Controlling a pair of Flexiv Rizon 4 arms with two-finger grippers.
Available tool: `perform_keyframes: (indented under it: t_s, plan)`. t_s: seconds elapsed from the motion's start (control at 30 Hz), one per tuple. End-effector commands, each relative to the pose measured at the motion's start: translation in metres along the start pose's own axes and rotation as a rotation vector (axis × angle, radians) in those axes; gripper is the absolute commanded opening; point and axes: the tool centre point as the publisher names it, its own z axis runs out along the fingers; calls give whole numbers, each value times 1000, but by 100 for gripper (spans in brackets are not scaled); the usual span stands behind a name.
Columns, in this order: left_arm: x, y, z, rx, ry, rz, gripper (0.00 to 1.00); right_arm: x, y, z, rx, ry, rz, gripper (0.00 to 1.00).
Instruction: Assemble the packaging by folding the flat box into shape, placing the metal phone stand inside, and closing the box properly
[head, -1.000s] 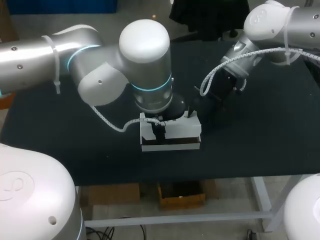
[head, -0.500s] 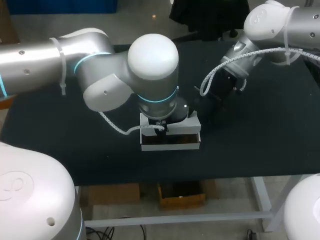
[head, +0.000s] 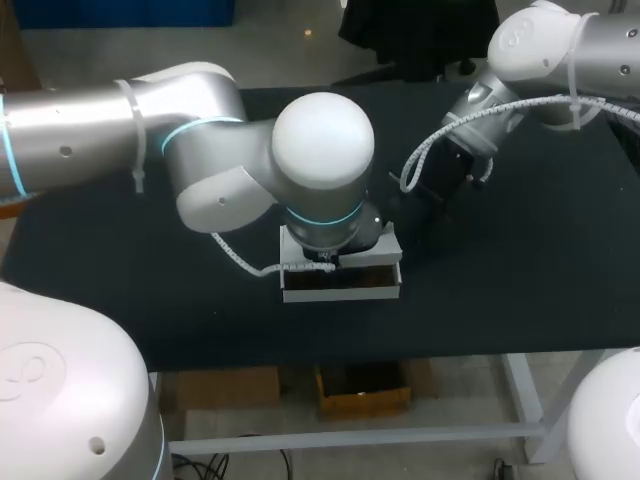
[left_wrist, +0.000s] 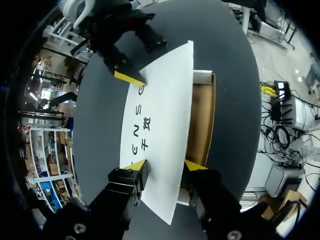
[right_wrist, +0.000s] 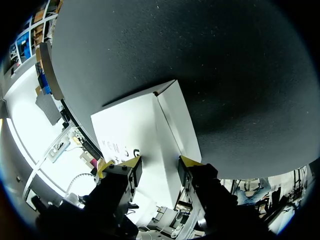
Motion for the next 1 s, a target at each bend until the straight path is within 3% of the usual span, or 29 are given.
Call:
perform_keyframes:
  t_s: [0.03,1.0]
  plan:
    - [4,-5,2,-11,-20,1,45,0,1,0,5,1,-2,44]
    - [11,-3,13,-38,-70,-24,41,-3,-3,-1,-4,5,-4,43]
